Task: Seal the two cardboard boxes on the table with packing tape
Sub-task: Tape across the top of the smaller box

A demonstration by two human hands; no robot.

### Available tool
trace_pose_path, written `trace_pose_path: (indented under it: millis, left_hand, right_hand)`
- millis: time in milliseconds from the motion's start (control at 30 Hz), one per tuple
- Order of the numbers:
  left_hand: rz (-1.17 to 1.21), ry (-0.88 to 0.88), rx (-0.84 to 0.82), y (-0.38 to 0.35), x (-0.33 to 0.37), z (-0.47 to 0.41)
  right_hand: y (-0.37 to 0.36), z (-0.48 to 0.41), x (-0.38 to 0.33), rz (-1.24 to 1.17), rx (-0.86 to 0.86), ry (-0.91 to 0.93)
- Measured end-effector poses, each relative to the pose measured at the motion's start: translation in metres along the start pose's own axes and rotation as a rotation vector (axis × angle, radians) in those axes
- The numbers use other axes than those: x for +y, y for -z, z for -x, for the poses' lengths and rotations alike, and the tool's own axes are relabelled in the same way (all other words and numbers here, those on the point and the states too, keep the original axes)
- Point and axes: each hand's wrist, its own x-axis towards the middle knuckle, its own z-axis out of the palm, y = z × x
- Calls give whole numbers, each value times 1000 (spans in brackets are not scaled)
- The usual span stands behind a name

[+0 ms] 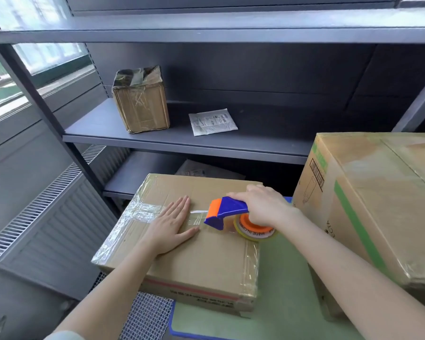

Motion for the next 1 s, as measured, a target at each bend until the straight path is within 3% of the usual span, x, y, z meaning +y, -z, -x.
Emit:
trace_pose_path:
  millis: [267, 433, 567, 700, 900, 1000]
  left_hand:
    - [46, 2, 25, 0, 8, -1]
    - [105, 68, -15, 2, -1, 3]
    - [15, 57, -70, 1, 13, -3]
    - [74, 206, -127, 2, 36, -19]
    - [234, 71, -93, -4, 105, -47]
    - [195, 72, -31, -11, 122, -53]
  right_hand:
    - [0, 22, 16, -98, -13, -18]
    - [4, 47, 73, -114, -26, -96]
    - [-2, 62, 81, -48, 31, -89]
    - [-5, 65, 84, -90, 59, -87]
    - [-9, 70, 85, -102, 50, -101]
    - [-9, 73, 85, -110, 49, -115]
